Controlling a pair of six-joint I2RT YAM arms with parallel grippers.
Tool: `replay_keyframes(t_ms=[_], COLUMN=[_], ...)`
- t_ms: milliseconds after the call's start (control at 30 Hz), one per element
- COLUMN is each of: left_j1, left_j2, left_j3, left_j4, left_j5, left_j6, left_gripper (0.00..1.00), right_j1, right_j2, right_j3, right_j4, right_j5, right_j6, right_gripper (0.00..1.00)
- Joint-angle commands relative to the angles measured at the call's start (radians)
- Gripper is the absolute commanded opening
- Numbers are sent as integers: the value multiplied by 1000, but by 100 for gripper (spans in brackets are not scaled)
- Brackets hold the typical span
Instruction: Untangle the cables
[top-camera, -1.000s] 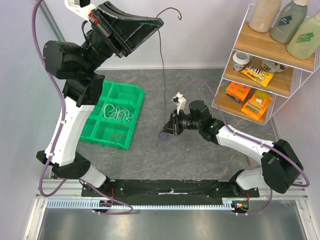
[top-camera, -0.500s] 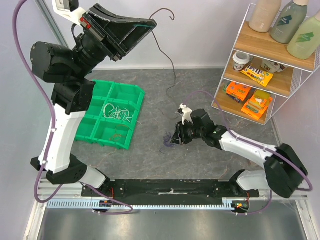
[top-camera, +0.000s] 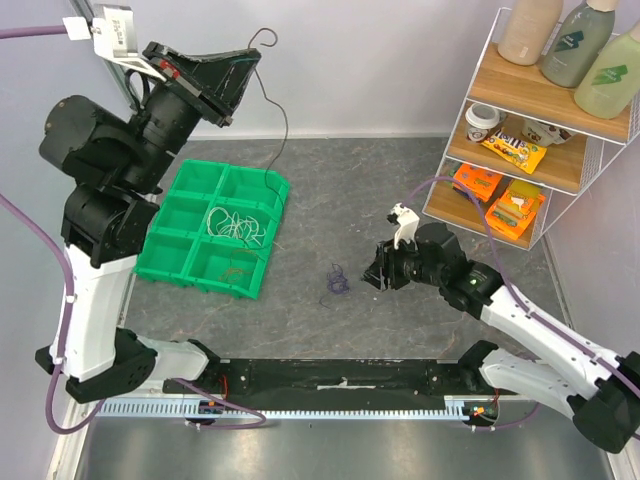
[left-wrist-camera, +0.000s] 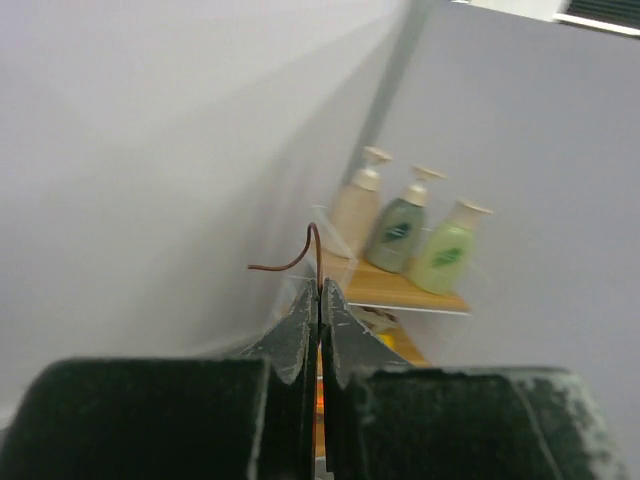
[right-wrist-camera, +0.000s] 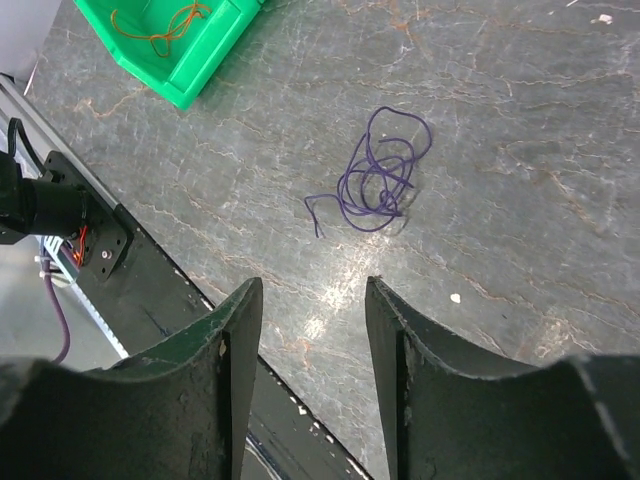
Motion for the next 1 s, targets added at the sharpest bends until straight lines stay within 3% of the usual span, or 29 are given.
replay_keyframes(t_ms=[0,100,200,333,567,767,967], left_j1=[13,55,144,308,452,498,503], left_j2=[7,21,36,59,166,209,151], left_j3=[-101,-186,-238,-314,-397,-429,-570], left_j4=[4,106,162,196,302,284,291], left_j5=[-310,-362,-353,-264,-168,-141,-161], left_j6=[181,204,134,-81,-175,-244,-270], left_gripper=[2,2,2,2,2,2,2], right_j1=[-4,-6,-6,-6,-7,-7,-7], right_j2=[-57,-69,-80,-120,-187,-216,-201], right_j3=[11,26,34,37,40,38,35], right_j4=[-70,-95,-113,-144,-202,-223,-217], right_j5=[56,65,69,89,129,149,168], right_j6=[-12,-15,-15,-16,-22,-22,-33], right_gripper=[54,54,54,54,55,55,56])
